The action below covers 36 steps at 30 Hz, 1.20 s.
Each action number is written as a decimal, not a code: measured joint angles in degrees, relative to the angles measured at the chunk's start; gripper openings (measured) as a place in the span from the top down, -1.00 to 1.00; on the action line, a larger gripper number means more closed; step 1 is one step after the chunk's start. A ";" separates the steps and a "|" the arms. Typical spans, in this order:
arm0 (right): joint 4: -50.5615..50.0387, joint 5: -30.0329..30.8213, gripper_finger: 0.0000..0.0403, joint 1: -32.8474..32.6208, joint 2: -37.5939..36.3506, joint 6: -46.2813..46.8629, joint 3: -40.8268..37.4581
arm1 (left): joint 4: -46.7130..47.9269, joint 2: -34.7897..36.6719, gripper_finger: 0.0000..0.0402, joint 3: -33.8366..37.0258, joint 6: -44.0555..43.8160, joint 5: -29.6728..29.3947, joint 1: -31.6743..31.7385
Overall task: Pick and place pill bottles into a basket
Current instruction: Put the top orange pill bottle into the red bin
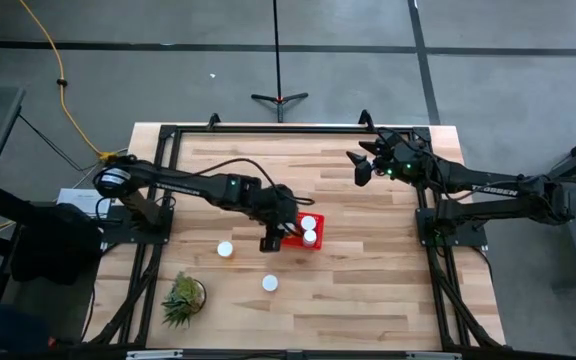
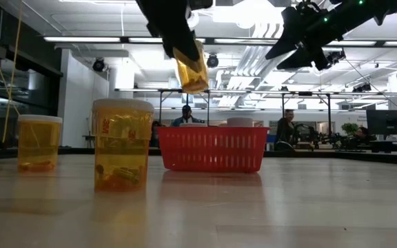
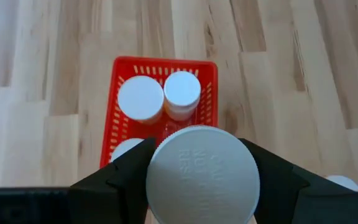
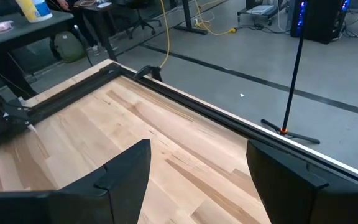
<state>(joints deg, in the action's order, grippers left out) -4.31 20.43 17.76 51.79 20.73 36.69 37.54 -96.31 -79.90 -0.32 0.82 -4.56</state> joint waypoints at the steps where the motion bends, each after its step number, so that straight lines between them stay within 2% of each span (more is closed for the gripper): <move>1: -0.14 0.02 -0.27 0.00 0.00 -0.02 0.00 | -0.25 -0.53 -0.22 -0.01 0.00 0.22 0.00; 6: -0.75 0.36 -0.27 0.00 0.00 -0.18 0.00 | -0.29 -2.43 -0.18 0.04 -0.06 1.30 0.00; 13: -1.03 0.50 -0.27 0.00 0.00 -0.26 0.00 | 0.05 -3.37 -0.28 0.09 -0.07 1.92 0.00; 20: -1.07 0.44 -0.27 0.00 0.00 -0.33 0.00 | -0.02 -4.36 -0.18 -0.06 0.60 1.59 0.02; 28: -1.07 0.44 -0.27 0.00 0.00 -0.30 0.00 | 2.30 -5.26 -0.28 0.02 1.94 1.11 0.02; 36: -1.07 0.44 -0.27 0.00 0.00 -0.19 0.00 | 2.17 -6.93 -0.18 -0.07 3.19 1.05 0.02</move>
<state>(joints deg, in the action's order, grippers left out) -5.39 20.86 17.76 51.79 20.53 36.69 39.71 -103.24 -79.96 2.86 1.88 -4.54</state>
